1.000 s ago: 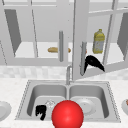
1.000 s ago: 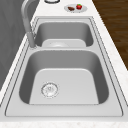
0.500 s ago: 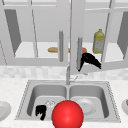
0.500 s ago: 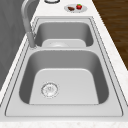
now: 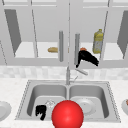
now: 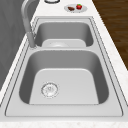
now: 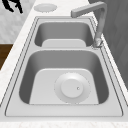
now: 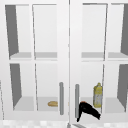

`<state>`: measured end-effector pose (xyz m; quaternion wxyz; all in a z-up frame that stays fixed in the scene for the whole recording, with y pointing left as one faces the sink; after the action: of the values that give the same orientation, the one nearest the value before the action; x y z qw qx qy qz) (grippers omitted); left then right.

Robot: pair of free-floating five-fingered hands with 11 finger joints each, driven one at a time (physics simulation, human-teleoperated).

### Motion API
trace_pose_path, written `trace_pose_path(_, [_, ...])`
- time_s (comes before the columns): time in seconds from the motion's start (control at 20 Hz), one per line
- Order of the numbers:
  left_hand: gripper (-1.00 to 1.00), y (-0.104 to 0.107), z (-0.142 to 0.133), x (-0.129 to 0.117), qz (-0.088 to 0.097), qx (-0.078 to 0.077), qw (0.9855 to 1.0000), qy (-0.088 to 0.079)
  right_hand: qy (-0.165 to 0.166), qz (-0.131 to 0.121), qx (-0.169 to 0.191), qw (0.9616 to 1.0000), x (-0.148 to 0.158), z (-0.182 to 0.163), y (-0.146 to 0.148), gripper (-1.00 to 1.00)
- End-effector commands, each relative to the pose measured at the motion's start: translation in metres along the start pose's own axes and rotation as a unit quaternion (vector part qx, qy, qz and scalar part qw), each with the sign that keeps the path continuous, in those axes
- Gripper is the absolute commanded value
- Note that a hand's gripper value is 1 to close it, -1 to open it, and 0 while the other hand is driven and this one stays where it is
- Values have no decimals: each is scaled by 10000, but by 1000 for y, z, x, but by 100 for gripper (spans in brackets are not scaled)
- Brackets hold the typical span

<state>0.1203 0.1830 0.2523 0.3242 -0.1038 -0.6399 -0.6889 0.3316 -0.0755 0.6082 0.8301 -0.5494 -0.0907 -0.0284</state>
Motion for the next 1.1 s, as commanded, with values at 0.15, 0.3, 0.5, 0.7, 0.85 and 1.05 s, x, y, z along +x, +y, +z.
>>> trace_pose_path(0.15, [0,0,0,0,0,0,10000,0,349,-107,-109,9993,40,9,26,-100])
trace_pose_path(0.3, [0,0,0,0,0,0,10000,0,531,-166,-163,9983,57,9,29,-100])
trace_pose_path(0.5, [0,0,0,0,0,0,10000,0,643,-171,-210,9976,67,8,31,-100])
trace_pose_path(0.7, [0,0,0,0,0,0,10000,0,622,-122,-233,9977,70,8,35,-100])
trace_pose_path(0.85, [0,0,0,0,0,0,10000,0,531,-86,-370,9979,66,17,32,-100])
trace_pose_path(1.05, [0,0,0,0,0,0,10000,0,197,-67,-679,9975,37,-3,22,-100])
